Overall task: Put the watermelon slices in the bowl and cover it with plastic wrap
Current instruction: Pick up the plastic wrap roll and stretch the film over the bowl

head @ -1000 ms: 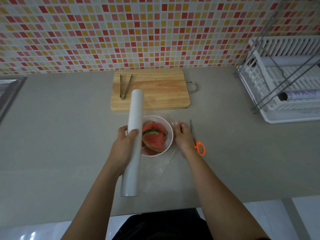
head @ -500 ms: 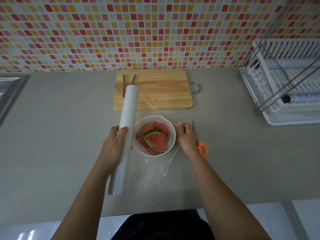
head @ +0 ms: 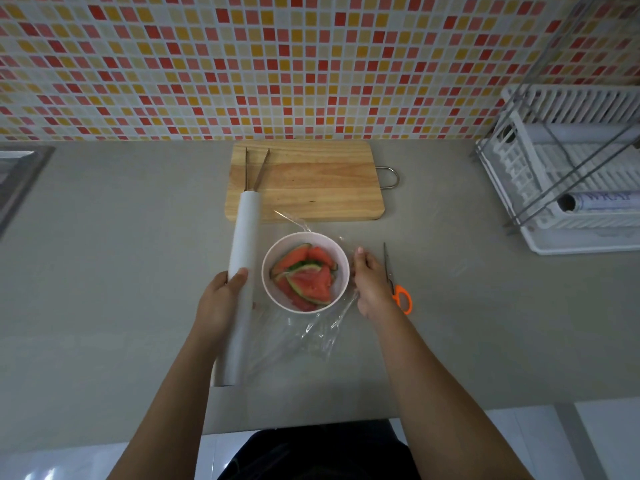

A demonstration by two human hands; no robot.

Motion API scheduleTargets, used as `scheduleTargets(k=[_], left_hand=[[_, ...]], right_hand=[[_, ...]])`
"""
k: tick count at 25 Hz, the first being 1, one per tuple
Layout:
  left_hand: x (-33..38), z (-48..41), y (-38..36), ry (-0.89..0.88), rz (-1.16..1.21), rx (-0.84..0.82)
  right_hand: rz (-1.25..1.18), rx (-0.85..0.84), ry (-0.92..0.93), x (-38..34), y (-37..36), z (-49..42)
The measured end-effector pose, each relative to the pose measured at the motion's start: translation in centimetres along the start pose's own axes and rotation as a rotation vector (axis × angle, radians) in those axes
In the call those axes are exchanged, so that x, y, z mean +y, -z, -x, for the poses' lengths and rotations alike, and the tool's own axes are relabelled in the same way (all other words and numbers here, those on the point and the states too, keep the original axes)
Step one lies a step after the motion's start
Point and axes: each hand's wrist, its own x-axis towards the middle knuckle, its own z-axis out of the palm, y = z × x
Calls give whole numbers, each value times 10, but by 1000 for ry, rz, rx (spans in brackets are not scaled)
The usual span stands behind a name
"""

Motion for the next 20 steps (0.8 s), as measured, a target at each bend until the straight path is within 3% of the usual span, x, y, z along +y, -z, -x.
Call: scheduleTargets(k=[4, 14, 20], left_hand=[[-2, -1, -4, -15, -20, 5], [3, 0, 10, -72, -8, 11], [-7, -1, 8, -23, -22, 4]], right_hand=[[-199, -39, -110, -2, -2, 7], [74, 70, 208, -10, 0, 4], [64, 33, 87, -5, -6, 3]])
